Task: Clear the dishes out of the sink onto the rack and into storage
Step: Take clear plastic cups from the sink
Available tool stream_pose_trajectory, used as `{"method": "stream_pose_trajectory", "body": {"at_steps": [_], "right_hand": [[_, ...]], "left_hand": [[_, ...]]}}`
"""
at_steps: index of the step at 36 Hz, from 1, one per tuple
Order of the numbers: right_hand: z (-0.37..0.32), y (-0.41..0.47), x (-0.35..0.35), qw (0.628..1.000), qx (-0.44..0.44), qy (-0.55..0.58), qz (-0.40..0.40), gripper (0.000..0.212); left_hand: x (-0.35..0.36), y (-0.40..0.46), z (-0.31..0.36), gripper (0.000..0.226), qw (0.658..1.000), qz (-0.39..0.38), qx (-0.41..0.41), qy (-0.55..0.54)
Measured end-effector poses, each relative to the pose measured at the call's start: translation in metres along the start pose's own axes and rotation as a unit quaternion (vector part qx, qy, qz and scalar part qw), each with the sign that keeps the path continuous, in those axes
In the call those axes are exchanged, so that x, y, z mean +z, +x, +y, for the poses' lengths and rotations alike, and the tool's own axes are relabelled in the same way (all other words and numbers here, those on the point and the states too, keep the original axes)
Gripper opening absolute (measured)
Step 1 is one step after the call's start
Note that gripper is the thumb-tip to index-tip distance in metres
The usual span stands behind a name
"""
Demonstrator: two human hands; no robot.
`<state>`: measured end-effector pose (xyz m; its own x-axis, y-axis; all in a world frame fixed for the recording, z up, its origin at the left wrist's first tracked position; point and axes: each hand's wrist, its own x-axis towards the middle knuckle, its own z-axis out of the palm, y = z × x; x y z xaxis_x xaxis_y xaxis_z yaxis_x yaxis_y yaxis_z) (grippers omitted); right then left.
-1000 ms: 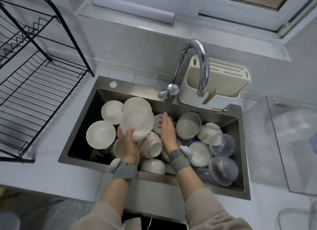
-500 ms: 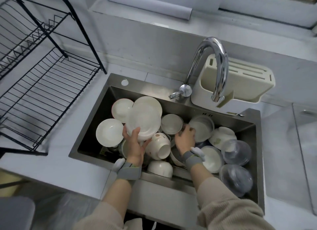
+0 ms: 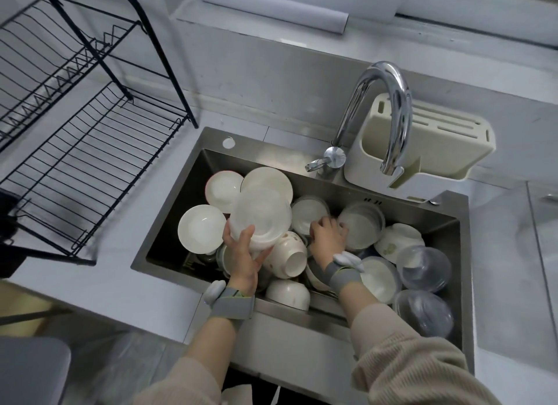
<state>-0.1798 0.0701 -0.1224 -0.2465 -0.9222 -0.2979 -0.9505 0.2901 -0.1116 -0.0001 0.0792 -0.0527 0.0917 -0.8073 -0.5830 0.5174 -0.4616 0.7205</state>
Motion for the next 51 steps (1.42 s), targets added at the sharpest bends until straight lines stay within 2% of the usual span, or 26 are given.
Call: {"method": "stream_pose_trajectory", "body": {"at_steps": [2, 4, 7, 10, 13, 16, 18, 21, 24, 26, 32, 36, 39, 42, 45, 49, 51], "right_hand": [[0.002, 0.001, 0.004, 0.999, -0.033, 0.000, -0.037, 0.026], [0.002, 0.004, 0.007, 0.992, -0.063, -0.018, -0.106, 0.032], [-0.002, 0.007, 0.009, 0.981, -0.049, -0.061, -0.177, 0.044], [-0.005, 0.007, 0.010, 0.984, -0.026, -0.053, -0.167, 0.043], [-0.006, 0.006, 0.008, 0.986, -0.033, -0.067, -0.149, 0.036], [-0.004, 0.009, 0.013, 0.993, -0.040, -0.033, -0.110, 0.031], [-0.002, 0.012, 0.016, 0.995, -0.043, -0.001, -0.091, 0.038], [0.001, 0.016, 0.016, 0.992, -0.038, -0.012, -0.117, 0.051], [-0.001, 0.018, 0.013, 0.989, -0.038, -0.056, -0.132, 0.034], [-0.004, 0.019, 0.010, 0.989, -0.050, -0.084, -0.115, 0.027], [-0.008, 0.017, 0.004, 0.986, -0.041, -0.137, -0.081, 0.032], [-0.005, 0.014, 0.005, 0.993, -0.018, -0.111, -0.021, 0.029], [-0.004, 0.010, 0.002, 0.998, 0.020, -0.040, 0.046, 0.026], [-0.009, 0.008, -0.009, 0.989, 0.029, 0.094, 0.114, 0.024], [-0.023, 0.001, -0.028, 0.958, -0.013, 0.221, 0.181, 0.015], [-0.047, -0.015, -0.054, 0.914, -0.056, 0.295, 0.274, 0.006], [-0.056, -0.026, -0.064, 0.892, -0.079, 0.313, 0.315, 0.008]], "left_hand": [[0.000, -0.002, -0.001, 0.058, 1.000, -0.001, -0.002, 0.010], [-0.001, -0.005, 0.000, 0.058, 1.000, -0.002, -0.001, 0.021], [-0.005, -0.007, 0.000, 0.059, 1.000, -0.002, -0.002, 0.028], [-0.009, -0.007, 0.001, 0.058, 1.000, 0.002, -0.003, 0.026], [-0.014, -0.007, 0.001, 0.059, 1.000, 0.002, -0.007, 0.024], [-0.018, -0.007, 0.002, 0.059, 1.000, 0.004, -0.008, 0.027], [-0.020, -0.008, 0.001, 0.059, 1.000, 0.006, -0.006, 0.029], [-0.022, -0.009, 0.000, 0.058, 0.999, 0.004, -0.007, 0.037], [-0.025, -0.009, 0.000, 0.060, 0.999, 0.007, -0.005, 0.044], [-0.027, -0.009, -0.001, 0.061, 0.999, 0.012, -0.004, 0.047], [-0.026, -0.012, -0.004, 0.061, 0.999, 0.018, -0.007, 0.034], [-0.025, -0.012, -0.004, 0.062, 0.999, 0.016, -0.005, 0.027], [-0.024, -0.012, -0.004, 0.062, 0.999, 0.016, -0.005, 0.029], [-0.023, -0.012, -0.007, 0.065, 0.999, 0.017, -0.005, 0.038], [-0.022, -0.012, -0.009, 0.069, 0.998, 0.021, -0.003, 0.056], [-0.021, -0.012, -0.011, 0.078, 0.998, 0.016, 0.003, 0.065], [-0.017, -0.014, -0.012, 0.080, 0.997, 0.015, 0.013, 0.074]]}}
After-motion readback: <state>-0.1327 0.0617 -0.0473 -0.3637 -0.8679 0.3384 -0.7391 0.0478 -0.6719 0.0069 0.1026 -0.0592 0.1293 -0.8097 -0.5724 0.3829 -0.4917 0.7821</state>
